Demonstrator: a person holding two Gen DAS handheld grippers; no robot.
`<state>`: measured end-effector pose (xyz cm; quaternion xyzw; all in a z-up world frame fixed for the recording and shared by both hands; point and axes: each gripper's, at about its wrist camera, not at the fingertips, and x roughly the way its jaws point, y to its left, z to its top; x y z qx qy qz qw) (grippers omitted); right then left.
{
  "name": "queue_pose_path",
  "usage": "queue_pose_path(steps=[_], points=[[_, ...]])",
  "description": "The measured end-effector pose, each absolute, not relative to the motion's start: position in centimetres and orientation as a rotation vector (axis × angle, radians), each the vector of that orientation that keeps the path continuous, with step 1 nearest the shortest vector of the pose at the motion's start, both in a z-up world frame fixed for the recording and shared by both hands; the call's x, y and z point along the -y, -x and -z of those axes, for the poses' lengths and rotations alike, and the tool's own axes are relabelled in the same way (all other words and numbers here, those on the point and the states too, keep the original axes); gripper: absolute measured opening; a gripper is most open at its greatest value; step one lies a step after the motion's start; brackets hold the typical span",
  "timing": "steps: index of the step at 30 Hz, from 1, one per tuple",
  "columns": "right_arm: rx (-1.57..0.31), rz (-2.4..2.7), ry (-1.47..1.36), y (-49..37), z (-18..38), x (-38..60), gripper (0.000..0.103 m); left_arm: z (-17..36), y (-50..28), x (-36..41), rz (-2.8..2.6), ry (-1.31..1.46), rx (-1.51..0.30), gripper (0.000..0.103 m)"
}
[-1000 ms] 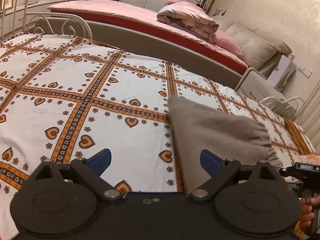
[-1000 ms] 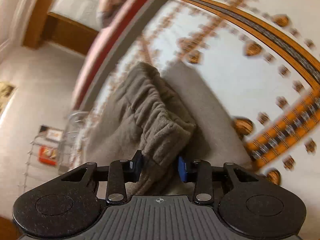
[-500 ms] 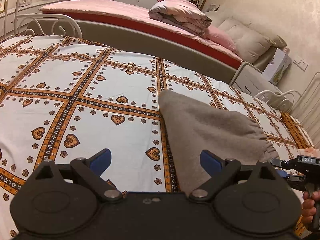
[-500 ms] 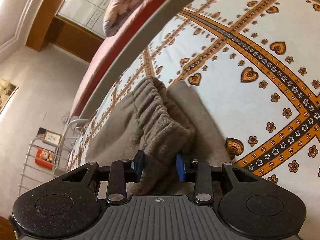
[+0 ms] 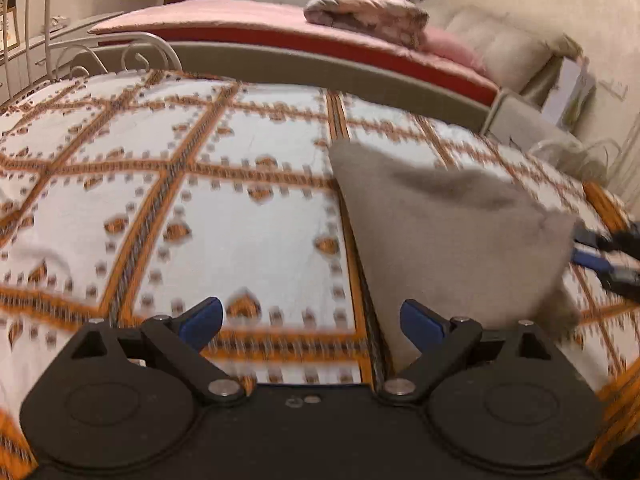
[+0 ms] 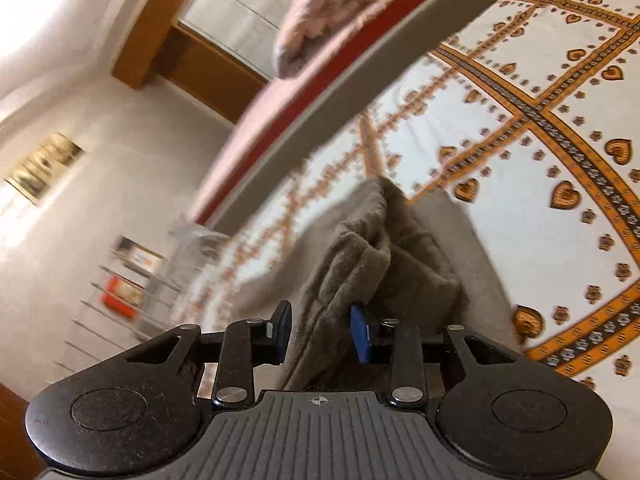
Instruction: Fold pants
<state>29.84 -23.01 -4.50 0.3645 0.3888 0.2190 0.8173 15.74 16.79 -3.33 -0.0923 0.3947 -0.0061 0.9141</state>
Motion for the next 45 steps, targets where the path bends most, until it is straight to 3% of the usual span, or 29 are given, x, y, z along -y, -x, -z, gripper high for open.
queue_pose_path(steps=[5, 8, 16, 19, 22, 27, 30, 31, 32, 39, 40, 43, 45], points=[[-0.938, -0.391, -0.807, -30.2, 6.7, 22.3, 0.036, 5.5, -13.5, -13.9, 0.042, 0.114, -0.849, 0.089], [-0.895, -0.405, -0.847, -29.6, 6.3, 23.1, 0.049, 6.7, -13.6, -13.1, 0.029, 0.118, -0.861, 0.089], [-0.881, -0.357, -0.936, -28.2, 6.2, 25.9, 0.056, 8.3, -15.2, -13.1, -0.036, 0.123, -0.843, 0.091], [-0.907, -0.341, -0.948, -28.7, 6.9, 26.0, 0.069, 8.2, -15.5, -12.5, -0.003, 0.139, -0.805, 0.089], [-0.918, -0.331, -0.953, -29.8, 7.9, 25.7, 0.071, 8.4, -15.8, -11.9, -0.009, 0.128, -0.796, 0.090], [-0.921, -0.338, -0.924, -31.8, 9.3, 23.9, 0.071, 8.5, -15.4, -13.7, -0.043, 0.197, -0.761, 0.091], [-0.922, -0.353, -0.868, -32.7, 9.3, 22.9, 0.071, 8.6, -15.9, -12.6, -0.009, 0.090, -0.753, 0.089], [-0.922, -0.354, -0.845, -32.8, 9.2, 22.7, 0.062, 8.7, -15.9, -12.5, -0.005, 0.074, -0.742, 0.090], [-0.926, -0.353, -0.823, -32.8, 9.0, 22.5, 0.040, 8.8, -16.2, -12.8, -0.029, 0.080, -0.739, 0.092], [-0.636, -0.565, -0.841, -28.5, 2.2, 23.6, 0.036, 7.6, -13.8, -14.5, -0.164, 0.165, -0.541, 0.092], [-0.667, -0.532, -0.823, -28.4, 2.8, 23.9, 0.036, 8.0, -14.2, -14.8, -0.148, 0.169, -0.570, 0.092], [-1.004, -0.338, -0.906, -29.8, 9.8, 24.8, 0.036, 9.5, -14.8, -15.2, -0.127, 0.180, -0.655, 0.093], [-0.989, -0.350, -0.958, -29.6, 10.5, 25.2, 0.036, 9.4, -14.8, -15.3, -0.127, 0.182, -0.653, 0.093]])
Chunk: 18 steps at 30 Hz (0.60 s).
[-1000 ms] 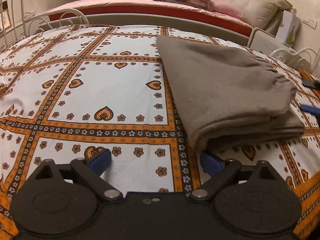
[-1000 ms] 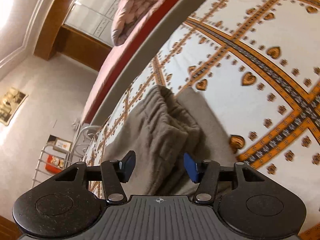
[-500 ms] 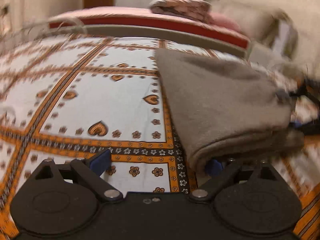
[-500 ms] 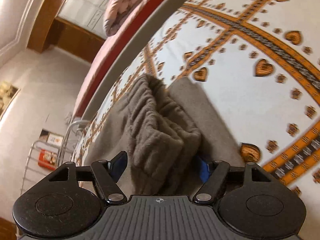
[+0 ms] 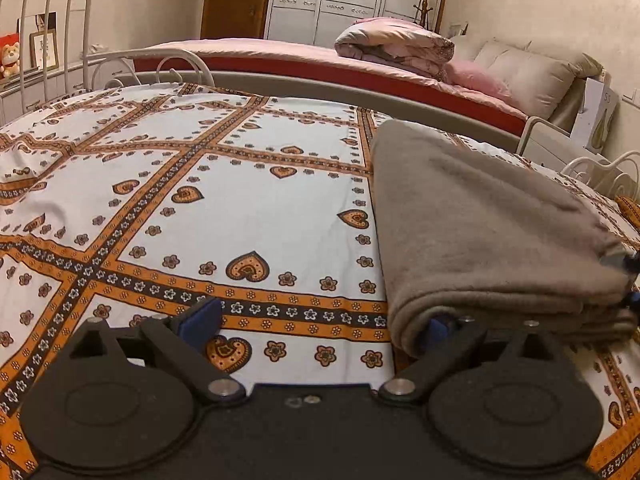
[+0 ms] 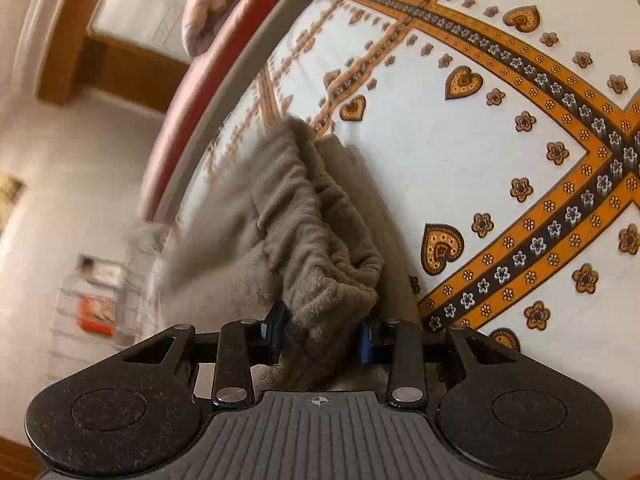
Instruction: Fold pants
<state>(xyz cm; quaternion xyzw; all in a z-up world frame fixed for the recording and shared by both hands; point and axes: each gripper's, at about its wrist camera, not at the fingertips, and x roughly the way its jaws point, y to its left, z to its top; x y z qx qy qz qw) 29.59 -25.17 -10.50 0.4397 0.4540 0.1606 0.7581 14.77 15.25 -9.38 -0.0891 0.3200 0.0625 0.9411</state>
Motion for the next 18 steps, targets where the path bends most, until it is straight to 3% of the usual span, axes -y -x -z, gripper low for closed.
queue_pose_path(steps=[3, 7, 11, 15, 18], points=[[-0.952, -0.391, -0.848, -29.4, 8.3, 24.2, 0.036, 9.5, -14.6, -15.2, -0.137, 0.190, -0.658, 0.093], [-0.920, -0.418, -0.908, -28.5, 8.0, 24.5, 0.036, 9.5, -14.6, -15.4, -0.135, 0.199, -0.655, 0.093], [-1.020, -0.348, -0.939, -29.6, 10.2, 24.8, 0.037, 9.3, -14.5, -15.2, -0.109, 0.174, -0.687, 0.094], [-0.995, -0.373, -0.904, -29.4, 8.5, 25.2, 0.043, 7.6, -13.4, -16.8, -0.074, 0.213, -0.776, 0.092], [-0.962, -0.368, -0.851, -28.6, 7.0, 26.1, 0.045, 5.5, -11.9, -18.6, -0.081, 0.247, -0.735, 0.092]])
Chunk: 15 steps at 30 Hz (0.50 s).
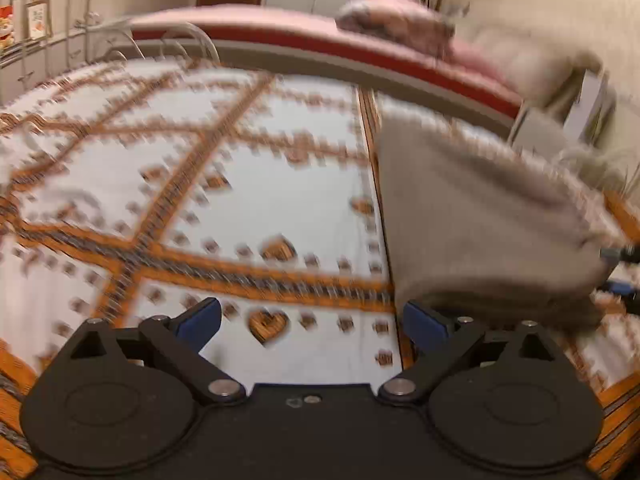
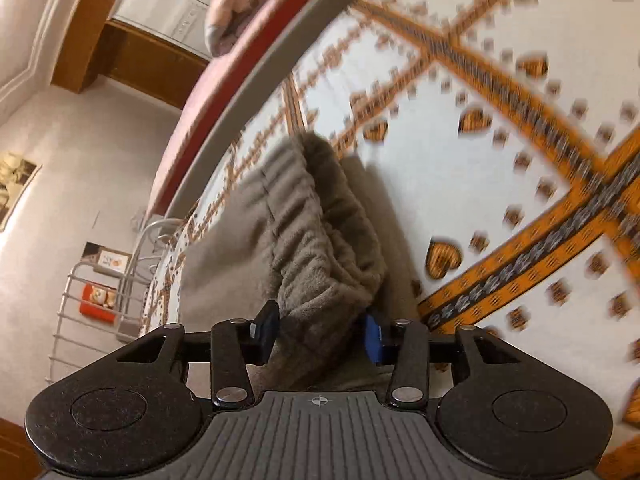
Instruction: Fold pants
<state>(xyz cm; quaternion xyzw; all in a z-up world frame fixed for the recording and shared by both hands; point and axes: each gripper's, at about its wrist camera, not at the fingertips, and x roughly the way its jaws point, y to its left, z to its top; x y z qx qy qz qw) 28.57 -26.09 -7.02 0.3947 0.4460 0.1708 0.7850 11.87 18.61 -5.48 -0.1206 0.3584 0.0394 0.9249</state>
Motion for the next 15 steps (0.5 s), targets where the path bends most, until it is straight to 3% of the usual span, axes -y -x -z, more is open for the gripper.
queue_pose_path(steps=[8, 10, 13, 15], points=[[-0.707, -0.505, -0.667, -28.8, 2.1, 24.6, 0.046, 2.8, -17.8, -19.6, -0.033, 0.263, -0.675, 0.092], [-0.739, -0.521, -0.598, -29.3, 2.4, 22.7, 0.046, 3.3, -20.0, -18.4, 0.010, 0.233, -0.689, 0.092], [-0.934, -0.428, -0.465, -31.0, 5.8, 20.4, 0.045, 6.4, -23.5, -16.6, 0.064, 0.176, -0.817, 0.093], [-0.939, -0.440, -0.439, -31.5, 5.9, 20.4, 0.044, 7.6, -24.7, -16.8, 0.054, 0.209, -0.848, 0.093]])
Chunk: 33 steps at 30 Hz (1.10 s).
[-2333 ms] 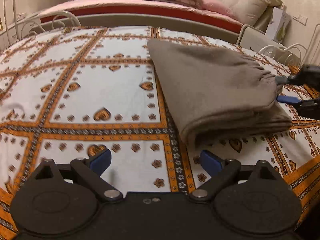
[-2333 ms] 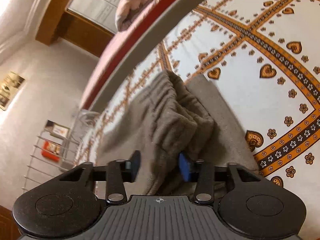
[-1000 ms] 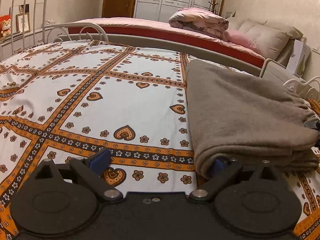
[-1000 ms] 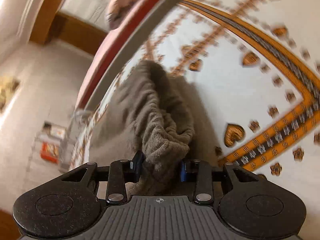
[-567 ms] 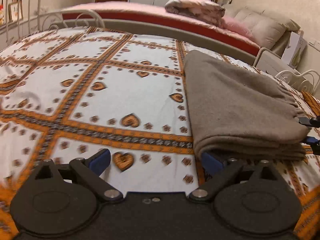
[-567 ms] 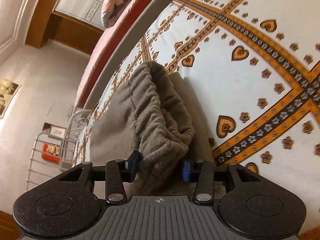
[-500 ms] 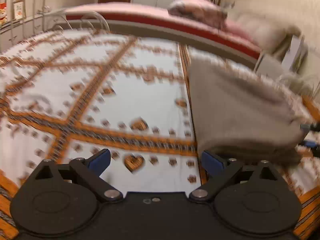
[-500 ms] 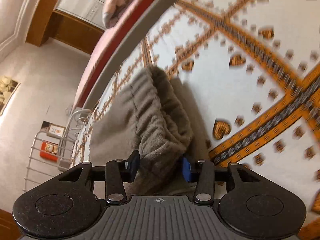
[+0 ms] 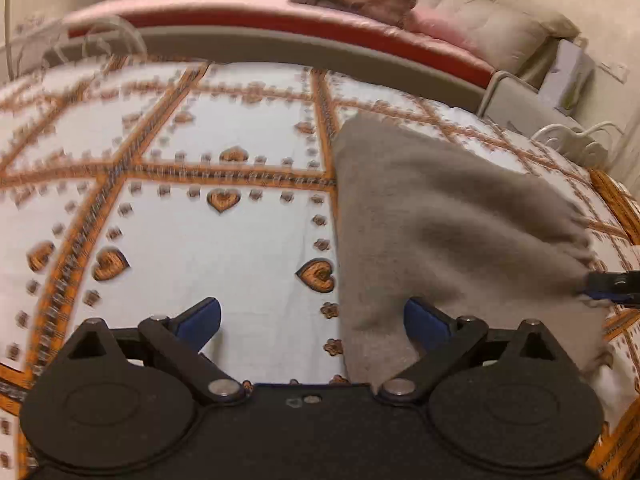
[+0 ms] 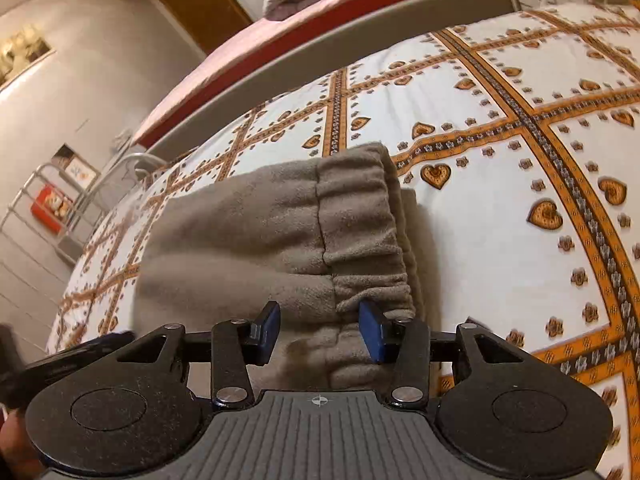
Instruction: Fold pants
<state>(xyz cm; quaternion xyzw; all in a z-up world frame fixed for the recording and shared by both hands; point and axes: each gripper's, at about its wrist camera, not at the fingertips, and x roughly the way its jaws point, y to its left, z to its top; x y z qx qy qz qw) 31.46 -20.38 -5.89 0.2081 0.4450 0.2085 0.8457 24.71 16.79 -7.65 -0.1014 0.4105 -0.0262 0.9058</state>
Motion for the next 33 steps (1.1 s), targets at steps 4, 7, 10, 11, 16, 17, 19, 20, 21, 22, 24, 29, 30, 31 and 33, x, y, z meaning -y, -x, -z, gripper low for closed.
queue_pose_path(steps=[4, 7, 10, 11, 16, 17, 19, 20, 21, 22, 24, 29, 30, 31, 33], points=[[-0.763, -0.469, -0.378, -31.0, 2.3, 20.7, 0.045, 5.9, -26.5, -17.0, 0.055, 0.193, -0.747, 0.092], [-0.693, -0.515, -0.348, -32.0, 1.4, 19.6, 0.045, 5.6, -28.5, -16.8, 0.078, 0.167, -0.701, 0.092], [-0.734, -0.520, -0.278, -34.2, 2.5, 17.8, 0.045, 6.7, -30.7, -16.0, 0.100, 0.156, -0.729, 0.092], [-0.810, -0.487, -0.253, -35.2, 3.7, 17.4, 0.045, 7.3, -31.3, -15.7, 0.099, 0.136, -0.750, 0.093], [-0.828, -0.474, -0.277, -36.2, 5.5, 17.8, 0.045, 8.1, -32.5, -15.6, 0.101, 0.175, -0.771, 0.093], [-0.795, -0.484, -0.298, -36.0, 5.0, 18.1, 0.045, 7.4, -32.5, -15.3, 0.100, 0.157, -0.746, 0.092], [-0.729, -0.495, -0.312, -35.6, 3.8, 18.5, 0.045, 6.5, -32.3, -15.2, 0.095, 0.132, -0.698, 0.092], [-0.716, -0.502, -0.314, -35.7, 3.7, 18.5, 0.046, 6.4, -32.4, -15.2, 0.096, 0.128, -0.689, 0.092], [-0.727, -0.505, -0.310, -36.0, 3.9, 18.4, 0.048, 6.6, -32.7, -15.2, 0.095, 0.124, -0.697, 0.092], [-0.768, -0.492, -0.288, -36.6, 4.5, 18.0, 0.053, 7.0, -33.1, -15.1, 0.089, 0.114, -0.716, 0.093], [-0.873, -0.445, -0.223, -37.9, 6.2, 17.1, 0.053, 8.3, -33.8, -15.0, 0.094, 0.085, -0.758, 0.094], [-0.842, -0.448, -0.210, -37.7, 5.8, 17.0, 0.056, 8.6, -33.8, -15.0, 0.094, 0.080, -0.768, 0.094], [-0.829, -0.449, -0.231, -37.5, 5.7, 17.3, 0.056, 8.4, -33.7, -15.0, 0.091, 0.076, -0.766, 0.094], [-0.818, -0.451, -0.262, -37.3, 5.5, 17.7, 0.056, 8.1, -33.5, -14.8, 0.089, 0.069, -0.762, 0.094], [-0.793, -0.448, -0.308, -36.7, 5.0, 18.6, 0.056, 7.3, -33.1, -14.7, 0.089, 0.057, -0.755, 0.092]])
